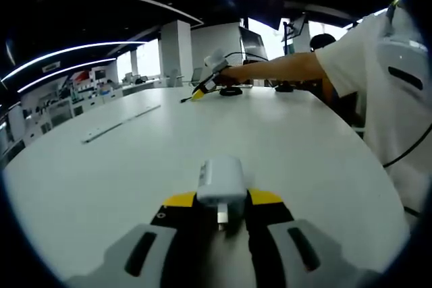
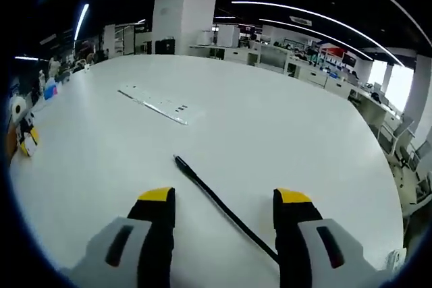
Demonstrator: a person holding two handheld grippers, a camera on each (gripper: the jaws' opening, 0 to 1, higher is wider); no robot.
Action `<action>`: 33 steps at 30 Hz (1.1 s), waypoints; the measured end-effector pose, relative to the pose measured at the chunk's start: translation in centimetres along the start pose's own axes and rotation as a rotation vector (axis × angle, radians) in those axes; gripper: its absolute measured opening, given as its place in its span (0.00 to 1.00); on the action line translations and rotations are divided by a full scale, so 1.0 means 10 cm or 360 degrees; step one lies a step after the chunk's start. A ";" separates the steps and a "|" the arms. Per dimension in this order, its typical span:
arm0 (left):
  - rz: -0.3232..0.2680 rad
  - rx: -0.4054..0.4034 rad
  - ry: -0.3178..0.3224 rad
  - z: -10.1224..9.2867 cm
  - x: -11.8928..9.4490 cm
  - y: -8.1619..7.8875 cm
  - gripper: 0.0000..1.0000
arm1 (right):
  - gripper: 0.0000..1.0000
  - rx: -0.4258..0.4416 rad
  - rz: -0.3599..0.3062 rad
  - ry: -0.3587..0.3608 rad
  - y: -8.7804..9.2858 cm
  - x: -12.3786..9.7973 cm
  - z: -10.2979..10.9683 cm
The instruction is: Plug the desk Type‑C cable into the charger adapter.
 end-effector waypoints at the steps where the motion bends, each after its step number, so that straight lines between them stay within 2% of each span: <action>1: 0.0000 0.0000 0.0000 0.00 0.00 0.00 0.26 | 0.59 0.0012 -0.0010 -0.0003 -0.01 0.01 -0.01; 7: -0.0002 0.0002 0.0004 0.00 -0.01 0.01 0.26 | 0.55 0.0070 -0.0009 -0.0047 -0.02 -0.01 0.02; 12: -0.0004 0.0001 0.0006 0.00 -0.01 0.01 0.26 | 0.45 0.0070 0.0010 -0.0068 -0.02 -0.07 0.02; 16: -0.0004 0.0001 0.0007 0.00 -0.01 0.01 0.26 | 0.38 0.0048 0.0014 -0.0089 0.00 -0.10 0.04; 21: -0.0005 0.0000 0.0006 0.00 -0.01 0.01 0.26 | 0.24 0.0015 0.0003 -0.0128 0.00 -0.09 0.09; 33: -0.0004 0.0001 0.0005 0.00 -0.01 0.01 0.26 | 0.10 -0.0066 -0.0007 -0.0159 0.00 -0.05 0.14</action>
Point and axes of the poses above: the point that each gripper's makers call its tool centre point, and the gripper's own axes: x roughly forward along the fingers, z roughly to its left, y roughly out of its underside, the point moved 1 cm from there along -x, roughly backward along the fingers, and after that the axes turned 6 degrees about y, right-handed, at the moved point
